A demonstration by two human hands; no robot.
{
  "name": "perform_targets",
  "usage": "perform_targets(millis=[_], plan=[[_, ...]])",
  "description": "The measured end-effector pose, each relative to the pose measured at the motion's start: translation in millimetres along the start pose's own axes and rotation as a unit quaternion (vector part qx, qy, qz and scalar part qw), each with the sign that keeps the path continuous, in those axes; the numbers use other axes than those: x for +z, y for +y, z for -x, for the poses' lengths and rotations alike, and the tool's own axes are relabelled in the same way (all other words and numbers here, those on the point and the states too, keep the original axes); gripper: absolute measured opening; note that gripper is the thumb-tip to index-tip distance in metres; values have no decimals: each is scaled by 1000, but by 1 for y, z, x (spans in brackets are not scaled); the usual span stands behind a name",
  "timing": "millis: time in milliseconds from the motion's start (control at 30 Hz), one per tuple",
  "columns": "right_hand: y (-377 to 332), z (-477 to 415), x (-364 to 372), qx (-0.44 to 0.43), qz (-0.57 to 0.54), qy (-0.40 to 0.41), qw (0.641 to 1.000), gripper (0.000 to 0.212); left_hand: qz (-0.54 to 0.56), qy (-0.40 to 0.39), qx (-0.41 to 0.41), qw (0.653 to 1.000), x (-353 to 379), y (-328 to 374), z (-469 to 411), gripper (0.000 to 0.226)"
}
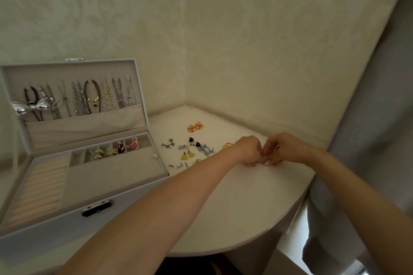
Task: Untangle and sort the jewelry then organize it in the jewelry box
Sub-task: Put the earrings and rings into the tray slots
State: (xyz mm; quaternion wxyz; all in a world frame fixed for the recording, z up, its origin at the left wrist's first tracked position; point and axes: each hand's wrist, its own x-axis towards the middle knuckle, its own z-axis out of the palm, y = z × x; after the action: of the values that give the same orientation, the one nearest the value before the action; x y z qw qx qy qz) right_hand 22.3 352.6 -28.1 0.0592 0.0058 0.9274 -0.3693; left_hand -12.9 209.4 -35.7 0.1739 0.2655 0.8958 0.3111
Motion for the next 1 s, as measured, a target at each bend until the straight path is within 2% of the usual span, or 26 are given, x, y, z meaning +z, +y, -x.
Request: perform_targets(millis=[100, 267, 400, 567, 700, 833, 900, 1000], plan=[[-19, 7, 1, -24, -40, 18, 999, 25, 12, 11, 18, 1000, -15, -3, 16, 25], [-73, 6, 7, -97, -91, 27, 991, 22, -4, 90, 35, 995, -67, -12, 60, 12], [-124, -5, 30, -148, -130, 15, 980, 19, -15, 149, 22, 988, -107, -32, 100, 9], [-186, -18, 77, -191, -152, -12, 970, 21, -43, 213, -31, 976, -146, -72, 150, 8], [-231, -22, 123, -227, -188, -89, 951, 17, -30, 217, -90, 972, -174, -114, 200, 6], [-264, -32, 160, -177, -309, -234, 905, 4, -38, 234, -98, 966, -189, -147, 240, 17], [-277, -36, 176, -151, -336, -262, 892, 2, -51, 245, -96, 963, -194, -158, 254, 19], [-293, -38, 195, -130, -352, -272, 886, 10, -67, 257, -100, 959, -201, -170, 269, 17]])
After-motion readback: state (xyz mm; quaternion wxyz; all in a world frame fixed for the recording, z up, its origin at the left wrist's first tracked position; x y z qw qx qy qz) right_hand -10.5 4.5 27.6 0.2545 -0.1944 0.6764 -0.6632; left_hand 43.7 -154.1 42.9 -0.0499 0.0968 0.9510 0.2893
